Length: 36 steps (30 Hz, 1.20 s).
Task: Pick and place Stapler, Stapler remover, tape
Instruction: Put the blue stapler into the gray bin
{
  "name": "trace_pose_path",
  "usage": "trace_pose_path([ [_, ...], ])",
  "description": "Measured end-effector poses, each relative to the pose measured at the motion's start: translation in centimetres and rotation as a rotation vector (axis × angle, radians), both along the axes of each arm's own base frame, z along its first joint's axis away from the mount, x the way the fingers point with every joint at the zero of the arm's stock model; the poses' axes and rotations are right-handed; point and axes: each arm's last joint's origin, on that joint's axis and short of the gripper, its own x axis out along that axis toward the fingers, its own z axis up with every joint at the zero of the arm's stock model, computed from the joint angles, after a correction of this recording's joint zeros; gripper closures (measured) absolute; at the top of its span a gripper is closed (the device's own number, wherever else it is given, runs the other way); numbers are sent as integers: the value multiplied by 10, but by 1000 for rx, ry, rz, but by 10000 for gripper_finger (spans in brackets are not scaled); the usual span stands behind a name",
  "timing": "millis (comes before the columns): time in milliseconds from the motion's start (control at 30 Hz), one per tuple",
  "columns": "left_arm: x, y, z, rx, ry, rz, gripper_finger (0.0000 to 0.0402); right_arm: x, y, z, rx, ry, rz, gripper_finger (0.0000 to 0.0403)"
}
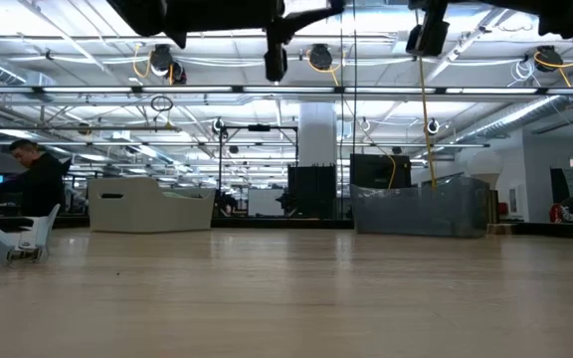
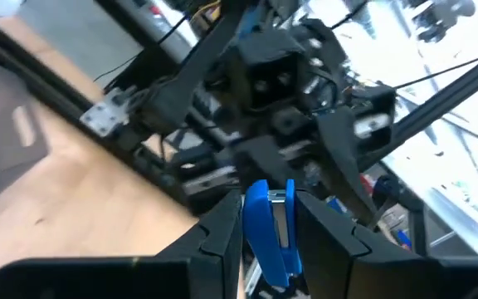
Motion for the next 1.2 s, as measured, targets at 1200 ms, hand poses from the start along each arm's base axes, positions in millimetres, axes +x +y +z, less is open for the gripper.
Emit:
trace_pose_path([
  [1200, -134, 107, -61, 352, 1464, 506, 302, -5, 13, -3, -40, 47, 1, 319],
])
